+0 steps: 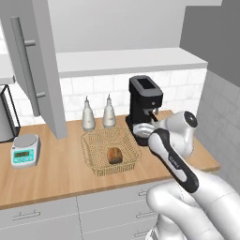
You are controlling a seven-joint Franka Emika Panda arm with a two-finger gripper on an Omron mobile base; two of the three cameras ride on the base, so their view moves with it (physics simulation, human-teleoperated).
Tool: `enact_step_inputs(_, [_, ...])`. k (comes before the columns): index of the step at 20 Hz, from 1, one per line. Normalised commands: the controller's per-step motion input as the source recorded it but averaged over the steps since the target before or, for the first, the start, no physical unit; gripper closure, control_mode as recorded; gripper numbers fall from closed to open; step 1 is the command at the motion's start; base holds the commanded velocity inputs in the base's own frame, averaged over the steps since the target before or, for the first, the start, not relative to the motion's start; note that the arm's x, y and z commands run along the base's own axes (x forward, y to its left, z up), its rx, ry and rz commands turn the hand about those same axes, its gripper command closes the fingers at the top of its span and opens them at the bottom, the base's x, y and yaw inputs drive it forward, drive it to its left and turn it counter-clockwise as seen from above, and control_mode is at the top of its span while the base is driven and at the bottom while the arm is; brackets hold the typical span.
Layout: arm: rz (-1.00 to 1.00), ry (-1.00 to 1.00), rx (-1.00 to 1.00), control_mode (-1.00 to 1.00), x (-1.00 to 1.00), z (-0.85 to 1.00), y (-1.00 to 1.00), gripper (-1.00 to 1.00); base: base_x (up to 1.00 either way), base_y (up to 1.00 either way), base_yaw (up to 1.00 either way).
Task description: Open the cabinet, pick up the bread from the cabinet and place it in the basket. Then move the basket to the dining counter.
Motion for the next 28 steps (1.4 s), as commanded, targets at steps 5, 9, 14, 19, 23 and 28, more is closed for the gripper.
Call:
enact_step_inputs(5, [0.07,0.27,0.15,-1.00,0.00,-0.01,-0.08,-1.00,0.00,0.00,0.00])
enact_step_inputs(9, [0.09,0.19,0.14,-1.00,0.00,-0.01,-0.29,-1.00,0.00,0.00,0.00])
enact_step_inputs(14, [0.06,0.02,0.03,-1.00,0.00,-0.24,-0.09,-1.00,0.00,0.00,0.00])
enact_step_inputs(19, [0.05,0.00,0.00,-1.00,0.00,-0.42,0.00,-1.00,0.00,0.00,0.00])
enact_step_inputs(23, [0.04,0.00,0.00,-1.00,0.02,-0.36,0.02,-1.00,0.00,0.00,0.00])
enact_step_inputs(28, [0.00,0.00,0.00,-1.00,0.17,-0.26,0.14,-1.00,0.00,0.00,0.00])
